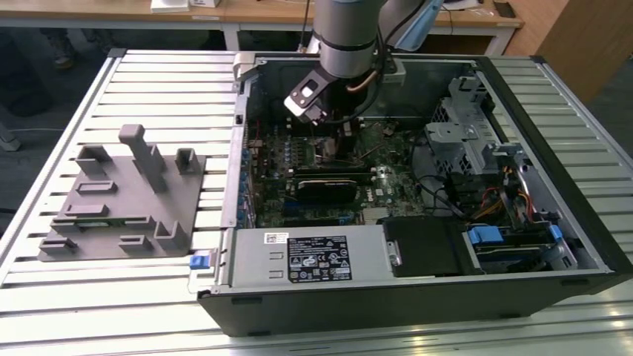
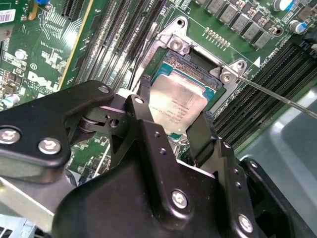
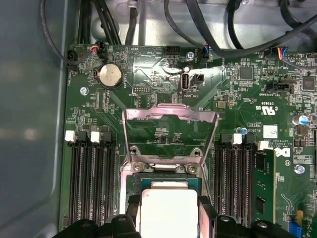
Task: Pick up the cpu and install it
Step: 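Place the cpu into insertion slot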
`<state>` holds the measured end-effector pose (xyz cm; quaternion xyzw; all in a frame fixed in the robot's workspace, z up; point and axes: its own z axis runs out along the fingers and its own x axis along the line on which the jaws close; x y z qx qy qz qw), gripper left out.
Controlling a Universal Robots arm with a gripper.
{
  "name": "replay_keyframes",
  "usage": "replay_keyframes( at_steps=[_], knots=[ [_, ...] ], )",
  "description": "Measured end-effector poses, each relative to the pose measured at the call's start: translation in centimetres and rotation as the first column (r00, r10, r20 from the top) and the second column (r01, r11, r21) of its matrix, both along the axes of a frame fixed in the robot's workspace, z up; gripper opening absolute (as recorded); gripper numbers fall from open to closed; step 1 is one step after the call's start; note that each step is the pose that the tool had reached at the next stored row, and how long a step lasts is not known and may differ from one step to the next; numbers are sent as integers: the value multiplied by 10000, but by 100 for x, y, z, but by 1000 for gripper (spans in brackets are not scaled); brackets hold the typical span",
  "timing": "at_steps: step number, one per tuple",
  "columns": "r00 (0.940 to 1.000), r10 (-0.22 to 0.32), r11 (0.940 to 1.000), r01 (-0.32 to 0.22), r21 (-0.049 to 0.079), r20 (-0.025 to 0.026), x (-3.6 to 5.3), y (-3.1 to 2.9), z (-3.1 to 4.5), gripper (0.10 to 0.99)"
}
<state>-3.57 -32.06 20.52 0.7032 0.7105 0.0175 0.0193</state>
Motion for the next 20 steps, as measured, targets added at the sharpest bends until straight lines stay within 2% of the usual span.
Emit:
replay_keyframes(
  at_steps=[20],
  knots=[
    [10000,-1,10000,1,2,0,-11,6,-114,541]
  ],
)
